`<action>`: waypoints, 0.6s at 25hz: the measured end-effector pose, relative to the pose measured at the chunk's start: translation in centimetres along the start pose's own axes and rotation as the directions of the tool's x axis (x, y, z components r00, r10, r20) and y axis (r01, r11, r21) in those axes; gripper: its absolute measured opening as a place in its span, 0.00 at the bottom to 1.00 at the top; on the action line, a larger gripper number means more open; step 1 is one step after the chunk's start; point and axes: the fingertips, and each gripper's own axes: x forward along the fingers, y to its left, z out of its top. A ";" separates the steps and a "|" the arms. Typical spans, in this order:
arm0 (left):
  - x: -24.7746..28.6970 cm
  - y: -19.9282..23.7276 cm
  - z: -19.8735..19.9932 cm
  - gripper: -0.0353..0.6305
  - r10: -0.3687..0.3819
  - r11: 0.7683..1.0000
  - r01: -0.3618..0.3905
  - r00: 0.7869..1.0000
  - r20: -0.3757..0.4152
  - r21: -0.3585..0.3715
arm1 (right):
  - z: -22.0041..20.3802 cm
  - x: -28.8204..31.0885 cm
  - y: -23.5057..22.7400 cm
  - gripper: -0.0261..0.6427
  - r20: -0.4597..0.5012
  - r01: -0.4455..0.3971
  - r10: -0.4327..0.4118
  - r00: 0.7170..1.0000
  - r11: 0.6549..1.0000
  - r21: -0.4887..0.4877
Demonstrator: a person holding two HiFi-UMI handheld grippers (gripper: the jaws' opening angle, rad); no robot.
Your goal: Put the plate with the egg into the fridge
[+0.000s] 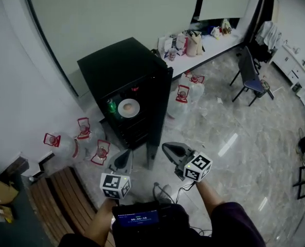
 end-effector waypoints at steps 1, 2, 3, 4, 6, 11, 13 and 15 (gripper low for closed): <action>-0.6 1.0 -0.1 0.07 0.018 1.000 -0.018 1.000 0.005 -0.007 | 0.0 1.0 0.4 0.05 0.018 0.043 -0.043 0.999 0.999 -0.031; -1.1 1.9 -0.1 0.07 0.032 0.999 -0.032 0.999 0.012 -0.012 | 0.0 2.0 0.8 0.05 0.037 0.086 -0.083 0.996 0.994 -0.061; -1.6 2.6 -0.1 0.07 0.042 0.999 -0.041 0.999 0.019 -0.015 | 0.1 3.0 1.2 0.05 0.054 0.120 -0.116 0.992 0.989 -0.083; -2.0 3.3 0.1 0.07 0.047 0.999 -0.047 0.999 0.025 -0.017 | 0.2 4.0 1.7 0.05 0.068 0.144 -0.138 0.988 0.985 -0.093; -2.5 4.5 0.3 0.07 0.049 0.999 -0.049 0.998 0.037 -0.017 | 0.4 5.8 2.8 0.05 0.085 0.175 -0.167 0.982 0.980 -0.095; -3.2 6.3 1.2 0.07 0.043 0.999 -0.042 0.997 0.056 -0.018 | 1.1 8.9 4.2 0.05 0.119 0.269 -0.252 0.960 0.950 -0.157; -3.3 6.8 1.5 0.07 0.044 0.999 -0.043 0.997 0.056 -0.024 | 1.4 9.7 4.4 0.05 0.136 0.282 -0.261 0.956 0.945 -0.169; -3.3 7.1 1.6 0.07 0.047 0.998 -0.045 0.997 0.058 -0.037 | 2.0 10.3 4.6 0.05 0.150 0.283 -0.260 0.954 0.945 -0.163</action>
